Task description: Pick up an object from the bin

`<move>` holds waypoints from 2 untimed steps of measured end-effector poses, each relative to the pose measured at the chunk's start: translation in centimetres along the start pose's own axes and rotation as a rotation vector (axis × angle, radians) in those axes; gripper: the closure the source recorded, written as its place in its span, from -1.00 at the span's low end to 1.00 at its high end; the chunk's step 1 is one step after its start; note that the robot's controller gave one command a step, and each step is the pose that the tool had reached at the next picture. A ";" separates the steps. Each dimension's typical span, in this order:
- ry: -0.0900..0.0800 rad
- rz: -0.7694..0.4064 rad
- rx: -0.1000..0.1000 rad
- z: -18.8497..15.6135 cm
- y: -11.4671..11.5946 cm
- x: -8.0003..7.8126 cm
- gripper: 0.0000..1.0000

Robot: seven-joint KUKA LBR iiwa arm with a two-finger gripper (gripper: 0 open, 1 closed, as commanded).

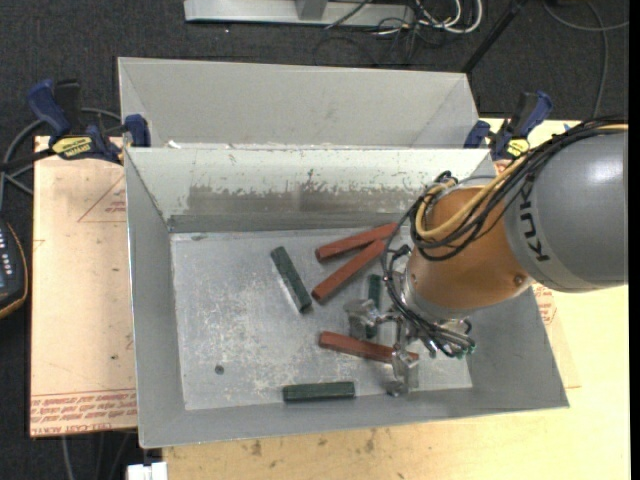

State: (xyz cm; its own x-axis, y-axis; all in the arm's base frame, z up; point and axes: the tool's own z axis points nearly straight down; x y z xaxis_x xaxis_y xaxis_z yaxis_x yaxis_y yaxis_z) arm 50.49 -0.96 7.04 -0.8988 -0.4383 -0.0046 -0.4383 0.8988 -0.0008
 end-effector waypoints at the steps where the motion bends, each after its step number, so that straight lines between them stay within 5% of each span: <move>1: 0.004 0.000 -0.002 0.0 0.1 0.1 1.00; 2: 0.003 -0.186 -0.002 -0.1 -2.1 -3.1 1.00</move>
Offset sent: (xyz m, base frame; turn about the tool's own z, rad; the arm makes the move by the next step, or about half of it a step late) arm 0.0000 0.0000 0.0000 0.0000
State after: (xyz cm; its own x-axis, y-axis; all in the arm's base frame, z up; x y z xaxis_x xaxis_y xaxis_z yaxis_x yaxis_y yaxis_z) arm 54.17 -1.52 7.11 -0.8021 -0.5972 -0.0015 -0.5972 0.8021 0.0012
